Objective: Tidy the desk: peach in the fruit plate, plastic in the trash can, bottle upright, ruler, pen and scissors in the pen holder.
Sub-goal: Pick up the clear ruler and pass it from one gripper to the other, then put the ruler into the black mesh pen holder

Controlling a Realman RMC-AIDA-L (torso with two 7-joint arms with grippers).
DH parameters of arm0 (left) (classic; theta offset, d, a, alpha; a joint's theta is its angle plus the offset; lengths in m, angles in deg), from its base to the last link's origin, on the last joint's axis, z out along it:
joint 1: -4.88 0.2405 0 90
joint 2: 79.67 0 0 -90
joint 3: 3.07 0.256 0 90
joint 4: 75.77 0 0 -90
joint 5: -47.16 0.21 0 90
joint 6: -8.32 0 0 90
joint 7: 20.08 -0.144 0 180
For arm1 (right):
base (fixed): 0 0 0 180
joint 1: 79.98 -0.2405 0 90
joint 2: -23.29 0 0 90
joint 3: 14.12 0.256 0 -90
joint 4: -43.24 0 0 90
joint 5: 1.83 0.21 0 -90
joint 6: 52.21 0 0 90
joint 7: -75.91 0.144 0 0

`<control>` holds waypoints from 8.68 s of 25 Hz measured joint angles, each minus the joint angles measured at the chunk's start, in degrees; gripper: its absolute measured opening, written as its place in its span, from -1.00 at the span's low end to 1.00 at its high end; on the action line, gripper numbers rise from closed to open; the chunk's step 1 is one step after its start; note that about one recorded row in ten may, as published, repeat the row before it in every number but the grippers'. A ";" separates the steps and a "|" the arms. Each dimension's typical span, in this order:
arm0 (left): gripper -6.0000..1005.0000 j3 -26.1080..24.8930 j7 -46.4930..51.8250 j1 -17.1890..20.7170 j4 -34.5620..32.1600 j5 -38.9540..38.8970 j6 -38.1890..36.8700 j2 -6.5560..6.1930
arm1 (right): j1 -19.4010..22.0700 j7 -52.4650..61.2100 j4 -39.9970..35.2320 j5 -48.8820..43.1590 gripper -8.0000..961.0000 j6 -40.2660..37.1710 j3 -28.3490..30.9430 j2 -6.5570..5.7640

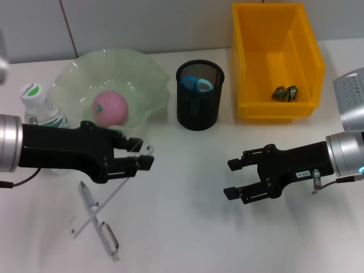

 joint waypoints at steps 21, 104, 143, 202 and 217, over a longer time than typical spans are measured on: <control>-0.22 -2.88 -29.57 1.71 28.46 -43.10 -1.24 0.27 | 4.11 -0.35 -3.02 -0.22 0.57 -0.22 4.93 1.07; -0.20 77.28 -113.04 -5.07 39.66 -153.22 23.33 0.80 | -0.07 -33.87 13.68 22.00 0.45 -8.28 21.94 14.92; -0.20 78.72 -113.13 -5.43 39.37 -153.58 24.01 0.80 | -2.75 -33.60 13.43 22.00 -0.74 -6.48 22.02 14.92; 0.53 77.55 -107.49 -5.15 39.52 -150.98 24.21 0.61 | -3.18 -30.02 13.43 21.85 -0.92 -5.73 23.59 14.92; 0.52 56.40 -70.59 7.32 42.72 -104.07 17.76 -4.59 | 1.46 -32.79 4.11 22.14 -0.87 -6.54 33.29 15.01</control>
